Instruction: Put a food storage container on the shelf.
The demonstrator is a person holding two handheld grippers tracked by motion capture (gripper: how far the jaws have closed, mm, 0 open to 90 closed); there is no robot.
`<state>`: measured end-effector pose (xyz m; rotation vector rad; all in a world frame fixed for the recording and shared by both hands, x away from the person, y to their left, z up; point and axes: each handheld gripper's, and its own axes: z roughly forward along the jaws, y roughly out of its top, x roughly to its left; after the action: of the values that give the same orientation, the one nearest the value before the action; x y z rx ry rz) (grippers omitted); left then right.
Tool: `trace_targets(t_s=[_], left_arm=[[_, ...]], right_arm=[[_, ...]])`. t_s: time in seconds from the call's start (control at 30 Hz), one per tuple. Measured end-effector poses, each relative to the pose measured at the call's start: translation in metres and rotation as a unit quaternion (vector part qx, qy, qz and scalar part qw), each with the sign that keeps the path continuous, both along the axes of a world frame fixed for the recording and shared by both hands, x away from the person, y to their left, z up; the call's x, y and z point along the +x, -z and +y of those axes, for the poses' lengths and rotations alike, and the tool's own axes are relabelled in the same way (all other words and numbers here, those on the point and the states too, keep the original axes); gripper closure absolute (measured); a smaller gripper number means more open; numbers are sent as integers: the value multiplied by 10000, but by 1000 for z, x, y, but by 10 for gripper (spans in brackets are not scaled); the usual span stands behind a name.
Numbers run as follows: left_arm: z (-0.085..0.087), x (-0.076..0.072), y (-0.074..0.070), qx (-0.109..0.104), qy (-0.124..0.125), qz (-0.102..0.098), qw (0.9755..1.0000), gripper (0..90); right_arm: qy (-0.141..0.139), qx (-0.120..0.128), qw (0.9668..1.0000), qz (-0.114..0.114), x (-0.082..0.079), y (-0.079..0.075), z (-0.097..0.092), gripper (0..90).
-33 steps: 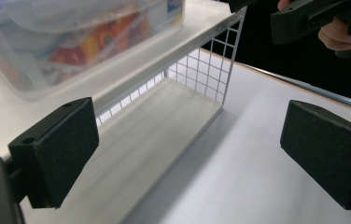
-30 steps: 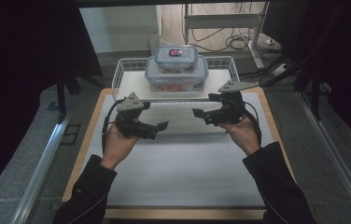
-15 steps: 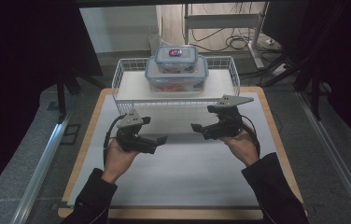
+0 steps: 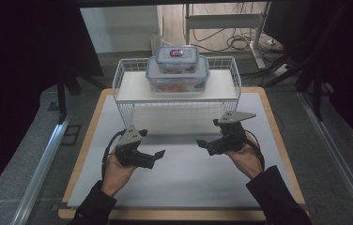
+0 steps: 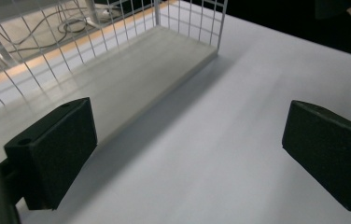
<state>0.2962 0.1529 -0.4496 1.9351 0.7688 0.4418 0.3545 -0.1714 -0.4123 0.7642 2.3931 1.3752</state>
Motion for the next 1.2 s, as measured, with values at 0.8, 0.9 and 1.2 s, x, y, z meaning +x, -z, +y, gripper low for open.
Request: trace_targets(t_s=[0.8, 0.9, 1.2], left_arm=[[13, -43, 43, 379, -336, 87, 9987, 26], [14, -48, 45, 521, -387, 25, 9979, 25], [22, -59, 54, 803, -574, 84, 9951, 14]], right_arm=[[134, -194, 9997, 84, -41, 40, -44, 0], [222, -149, 9995, 137, -44, 45, -50, 0], [432, -219, 9988, 92, -55, 57, -63, 0]])
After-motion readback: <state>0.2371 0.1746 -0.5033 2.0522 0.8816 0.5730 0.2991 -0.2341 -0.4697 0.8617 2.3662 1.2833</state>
